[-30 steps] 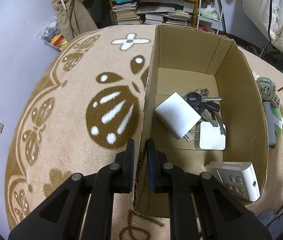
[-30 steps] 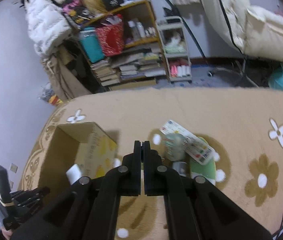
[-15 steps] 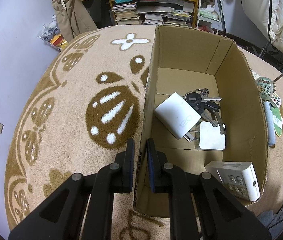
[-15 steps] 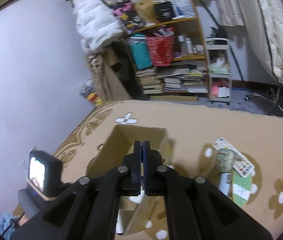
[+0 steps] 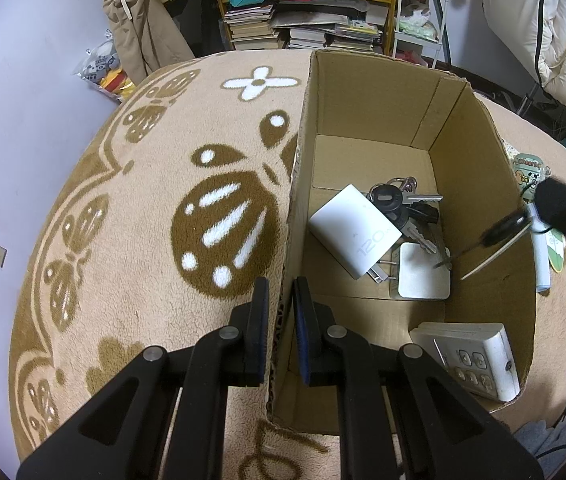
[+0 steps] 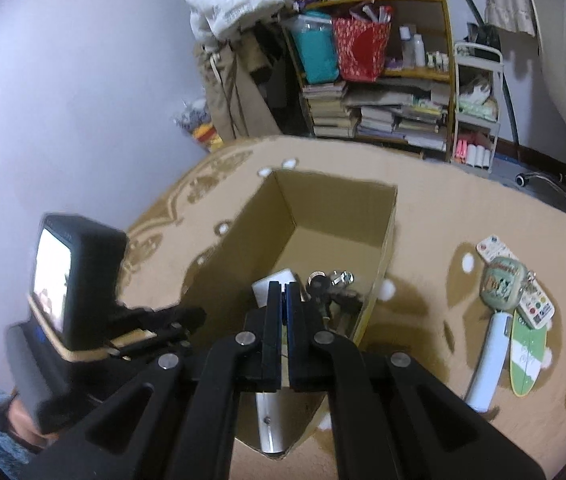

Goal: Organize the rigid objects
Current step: 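Open the right tool to drop the key fob into the box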

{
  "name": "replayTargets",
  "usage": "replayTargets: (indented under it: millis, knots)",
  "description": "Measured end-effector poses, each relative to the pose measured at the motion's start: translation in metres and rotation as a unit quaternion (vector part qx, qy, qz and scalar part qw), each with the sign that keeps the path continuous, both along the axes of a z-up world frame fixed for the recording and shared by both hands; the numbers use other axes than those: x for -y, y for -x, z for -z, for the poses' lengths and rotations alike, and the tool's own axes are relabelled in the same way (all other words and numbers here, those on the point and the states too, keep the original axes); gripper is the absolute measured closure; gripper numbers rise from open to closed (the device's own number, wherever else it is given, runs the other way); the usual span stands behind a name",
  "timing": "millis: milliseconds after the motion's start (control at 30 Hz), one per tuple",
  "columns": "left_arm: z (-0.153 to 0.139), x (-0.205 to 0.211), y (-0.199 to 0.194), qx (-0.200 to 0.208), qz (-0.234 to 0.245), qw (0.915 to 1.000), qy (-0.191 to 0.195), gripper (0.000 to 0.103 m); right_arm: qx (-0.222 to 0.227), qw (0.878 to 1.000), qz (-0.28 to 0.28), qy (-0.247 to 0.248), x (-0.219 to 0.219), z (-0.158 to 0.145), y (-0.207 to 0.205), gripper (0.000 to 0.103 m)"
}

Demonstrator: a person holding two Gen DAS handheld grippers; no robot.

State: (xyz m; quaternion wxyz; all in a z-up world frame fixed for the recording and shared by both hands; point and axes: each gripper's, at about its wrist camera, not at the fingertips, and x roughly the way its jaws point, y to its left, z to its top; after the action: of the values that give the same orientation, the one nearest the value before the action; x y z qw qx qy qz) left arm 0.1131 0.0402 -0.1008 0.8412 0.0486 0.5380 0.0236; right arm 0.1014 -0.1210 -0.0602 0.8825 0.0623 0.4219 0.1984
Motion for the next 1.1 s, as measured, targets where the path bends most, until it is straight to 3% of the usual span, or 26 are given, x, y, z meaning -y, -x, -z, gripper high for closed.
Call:
replayTargets:
  millis: [167, 433, 500, 567, 667, 867, 1100]
  knots:
    - [0.0, 0.001, 0.0, 0.0, 0.0, 1.0, 0.002, 0.091, -0.019, 1.0, 0.006, 0.014, 0.0, 0.013, -0.003, 0.099]
    - [0.0, 0.0, 0.0, 0.0, 0.0, 1.0, 0.003, 0.09, -0.013, 1.0, 0.02, 0.009, 0.006, 0.007, -0.006, 0.097]
    - [0.0, 0.0, 0.0, -0.001, 0.0, 1.0, 0.003, 0.09, -0.01, 1.0, 0.027, 0.009, 0.01, 0.005, -0.006, 0.092]
    - [0.0, 0.0, 0.0, 0.0, 0.0, 1.0, 0.002, 0.09, -0.007, 0.999, 0.039, 0.012, 0.014, 0.004, -0.008, 0.066]
    - [0.001, 0.0, 0.001, 0.0, 0.0, 1.0, 0.003, 0.09, 0.01, 0.997, 0.076, 0.018, 0.025, 0.0, -0.007, 0.036]
    - [0.001, 0.0, 0.001, 0.0, 0.001, 1.0, 0.002, 0.09, 0.01, 0.992, 0.124, 0.035, 0.048, 0.0, -0.015, 0.019]
    - [0.001, 0.0, 0.001, 0.0, 0.0, 1.0, 0.001, 0.088, -0.01, 0.98, 0.178, 0.085, 0.079, 0.018, -0.026, 0.018]
